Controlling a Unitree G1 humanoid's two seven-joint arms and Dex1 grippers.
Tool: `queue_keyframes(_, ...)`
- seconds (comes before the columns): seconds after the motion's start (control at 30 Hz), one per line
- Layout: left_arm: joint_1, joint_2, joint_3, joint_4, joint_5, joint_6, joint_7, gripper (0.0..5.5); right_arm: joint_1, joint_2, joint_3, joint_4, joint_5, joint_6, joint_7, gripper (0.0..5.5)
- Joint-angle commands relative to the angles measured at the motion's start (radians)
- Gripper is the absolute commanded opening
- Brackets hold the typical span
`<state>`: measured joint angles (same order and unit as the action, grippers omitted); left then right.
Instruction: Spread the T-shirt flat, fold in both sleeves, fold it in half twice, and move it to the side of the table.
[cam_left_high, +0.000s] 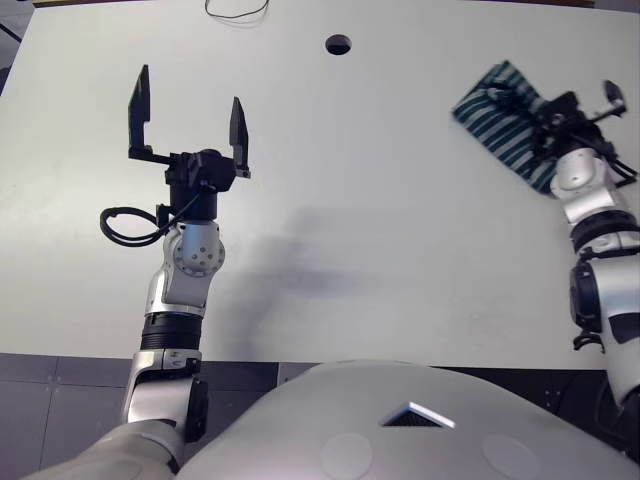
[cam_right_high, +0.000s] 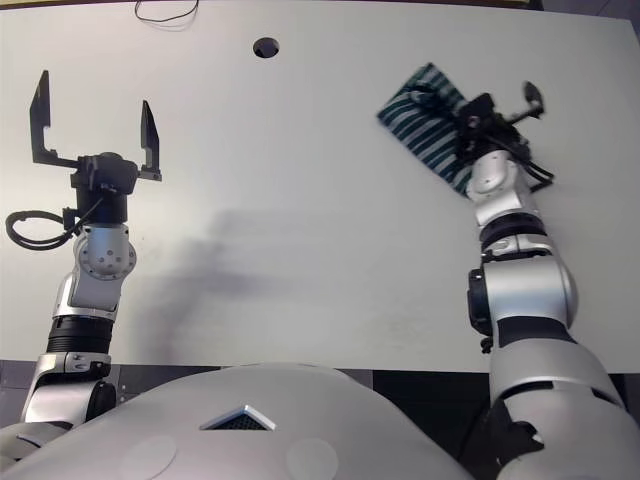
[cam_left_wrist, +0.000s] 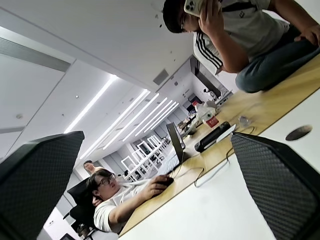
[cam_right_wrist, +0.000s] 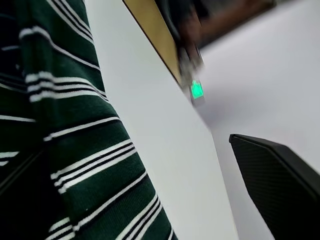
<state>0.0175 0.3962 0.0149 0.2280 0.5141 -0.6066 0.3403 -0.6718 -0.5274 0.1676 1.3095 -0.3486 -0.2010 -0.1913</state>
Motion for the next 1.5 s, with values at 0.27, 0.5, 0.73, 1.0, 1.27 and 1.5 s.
queue_keyframes(0.27, 0.092, -0.005, 0.068, -0.041, 0.0, -0.007, 0.06, 5.5, 0.04, -0.046, -0.469, 0.043, 0.416, 0.192, 0.02, 5.33)
queue_keyframes(0.5, 0.101, -0.026, 0.079, -0.077, -0.021, -0.012, 0.067, 5.5, 0.029, 0.136, -0.418, -0.352, 0.436, -0.206, 0.118, 5.33)
queue_keyframes(0.73, 0.054, -0.102, 0.046, -0.096, -0.137, -0.047, 0.029, 5.5, 0.347, 0.397, -0.004, -1.066, 0.25, -0.171, 0.228, 5.33)
queue_keyframes(1.0, -0.058, -0.266, -0.024, 0.012, -0.373, -0.038, -0.088, 5.5, 0.483, 0.493, 0.067, -1.104, 0.153, -0.15, 0.167, 5.33)
queue_keyframes(1.27, -0.113, -0.392, -0.11, 0.141, -0.33, -0.053, -0.107, 5.5, 0.539, 0.518, -0.012, -1.063, 0.158, -0.191, 0.066, 5.33)
queue_keyframes(1.5, -0.153, -0.41, -0.11, 0.23, -0.315, -0.11, -0.096, 4.74, 0.524, 0.518, -0.045, -1.074, 0.139, -0.202, 0.034, 5.37)
